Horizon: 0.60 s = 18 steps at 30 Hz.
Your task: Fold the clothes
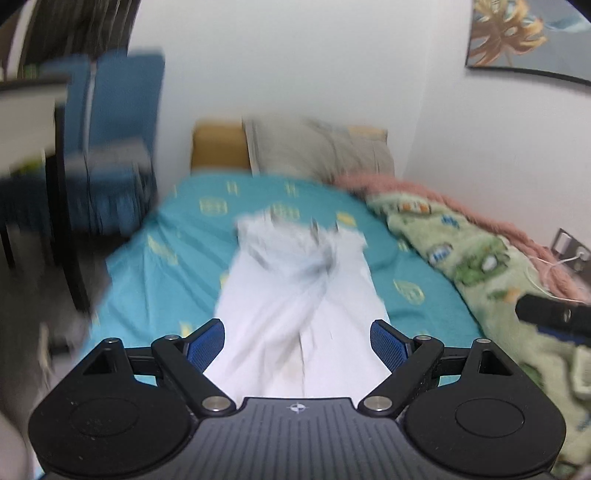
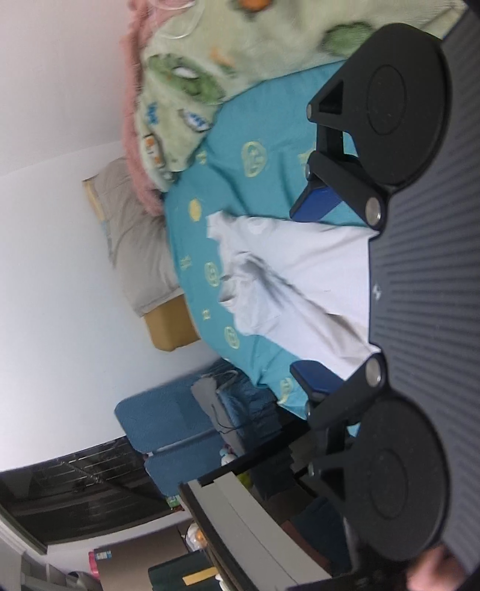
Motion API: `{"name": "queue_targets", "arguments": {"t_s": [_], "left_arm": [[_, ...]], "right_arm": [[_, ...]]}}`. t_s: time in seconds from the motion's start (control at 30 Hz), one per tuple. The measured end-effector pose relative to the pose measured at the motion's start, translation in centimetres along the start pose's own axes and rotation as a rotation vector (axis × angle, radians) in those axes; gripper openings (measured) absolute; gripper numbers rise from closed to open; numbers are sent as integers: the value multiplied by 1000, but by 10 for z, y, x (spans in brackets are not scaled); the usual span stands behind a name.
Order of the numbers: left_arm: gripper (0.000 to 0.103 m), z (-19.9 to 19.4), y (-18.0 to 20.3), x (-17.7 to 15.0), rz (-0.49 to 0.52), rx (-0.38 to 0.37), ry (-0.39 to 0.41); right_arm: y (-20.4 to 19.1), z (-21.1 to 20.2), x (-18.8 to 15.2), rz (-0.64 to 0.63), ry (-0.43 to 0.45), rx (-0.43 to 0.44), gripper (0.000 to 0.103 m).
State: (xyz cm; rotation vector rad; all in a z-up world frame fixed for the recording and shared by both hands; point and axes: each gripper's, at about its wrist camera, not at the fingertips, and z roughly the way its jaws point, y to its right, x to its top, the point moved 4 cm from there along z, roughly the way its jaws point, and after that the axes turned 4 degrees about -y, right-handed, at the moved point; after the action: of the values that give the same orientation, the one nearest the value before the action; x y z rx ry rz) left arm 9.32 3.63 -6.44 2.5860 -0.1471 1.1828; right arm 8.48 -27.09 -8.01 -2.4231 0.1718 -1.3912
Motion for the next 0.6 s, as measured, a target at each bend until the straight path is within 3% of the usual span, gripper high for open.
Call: {"name": "queue_targets", "arguments": {"t_s": [0.2, 0.37, 0.5, 0.6], "left_arm": [[88, -23, -77, 4, -184, -77, -174], [88, -21, -167, 12, -394, -91, -241], [86, -10, -223, 2, -426, -151, -265], [79, 2, -247, -26, -434, -236, -336]], "right_arm": [[13, -4, -10, 51, -39, 28, 83], [13, 10, -17, 82, -89, 38, 83], [13, 17, -22, 78, -121, 25, 83], [15, 21, -25, 88, -146, 5, 83]]}}
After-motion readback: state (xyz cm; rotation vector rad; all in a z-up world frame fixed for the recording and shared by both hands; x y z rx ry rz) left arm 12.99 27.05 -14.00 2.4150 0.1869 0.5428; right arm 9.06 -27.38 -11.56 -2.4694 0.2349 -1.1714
